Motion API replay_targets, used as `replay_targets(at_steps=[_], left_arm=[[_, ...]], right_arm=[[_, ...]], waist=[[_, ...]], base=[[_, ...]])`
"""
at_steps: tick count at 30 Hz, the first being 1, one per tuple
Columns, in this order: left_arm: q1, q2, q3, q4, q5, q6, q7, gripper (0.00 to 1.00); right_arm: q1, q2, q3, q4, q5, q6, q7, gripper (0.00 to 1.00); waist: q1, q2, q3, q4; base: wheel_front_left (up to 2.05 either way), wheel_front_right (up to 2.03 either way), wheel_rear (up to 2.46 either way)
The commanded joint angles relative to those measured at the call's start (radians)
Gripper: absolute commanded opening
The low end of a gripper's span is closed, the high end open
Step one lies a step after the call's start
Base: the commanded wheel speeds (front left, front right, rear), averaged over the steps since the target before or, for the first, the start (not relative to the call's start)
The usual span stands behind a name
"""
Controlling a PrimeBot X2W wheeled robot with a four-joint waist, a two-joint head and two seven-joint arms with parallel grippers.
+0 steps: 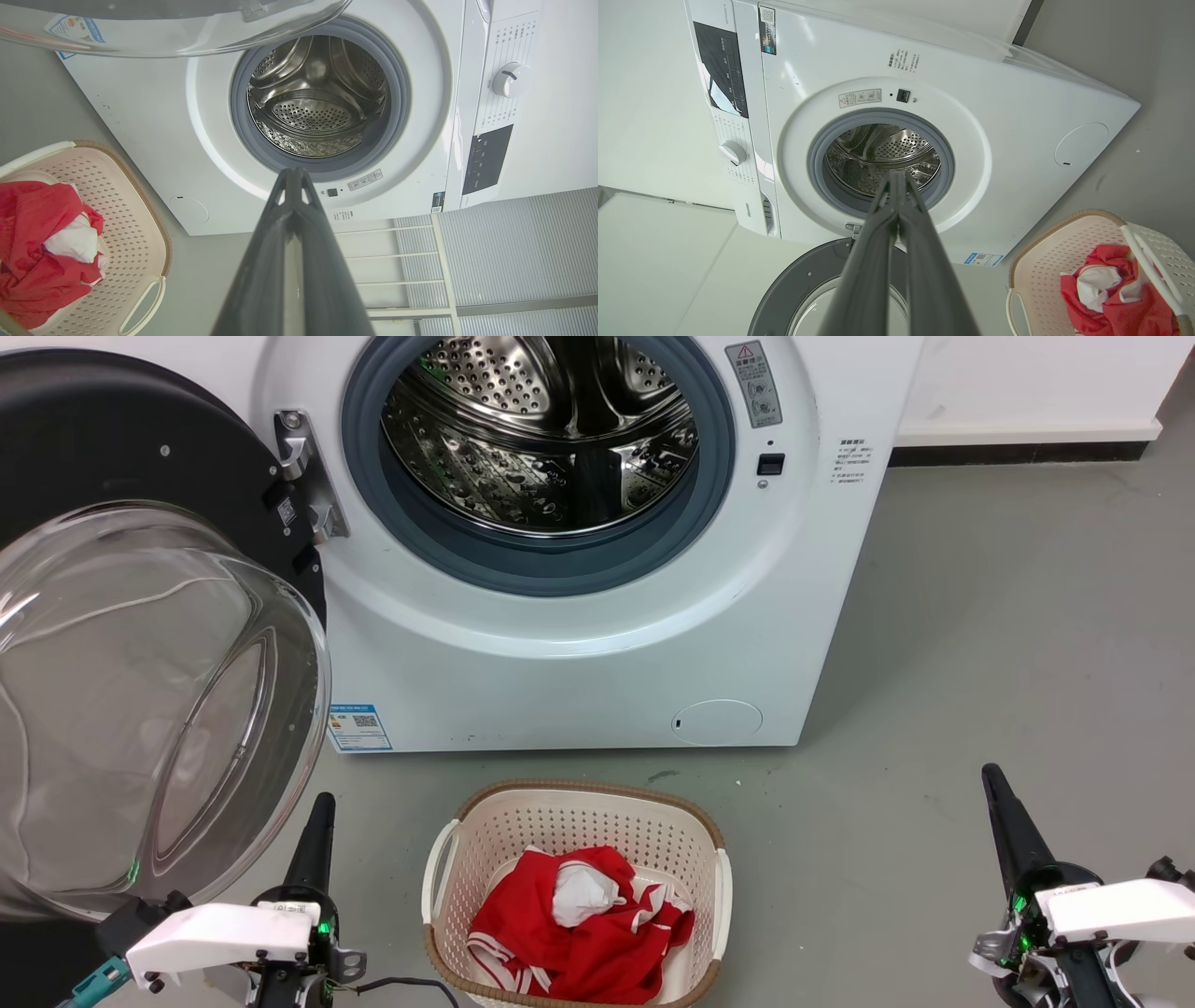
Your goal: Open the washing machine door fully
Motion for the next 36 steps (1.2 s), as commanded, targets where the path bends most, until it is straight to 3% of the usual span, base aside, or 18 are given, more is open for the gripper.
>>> replay_targets(at_steps=[1, 36], left_arm=[[-0.021, 0.0, 0.003, 0.001, -0.017, -0.006, 0.004, 0.0], [-0.045, -0.003, 0.015, 0.042, -0.247, -0.028, 0.062, 0.0]], right_arm=[[-0.027, -0.002, -0.003, 0.001, 0.018, 0.0, 0.005, 0.0], [-0.047, 0.007, -0.027, 0.047, 0.237, 0.0, 0.049, 0.0]], waist=[[0.0, 0.0, 0.0, 0.0], [0.0, 0.0, -0.007, 0.014]], base=[[0.0, 0.0, 0.0], [0.0, 0.0, 0.0]])
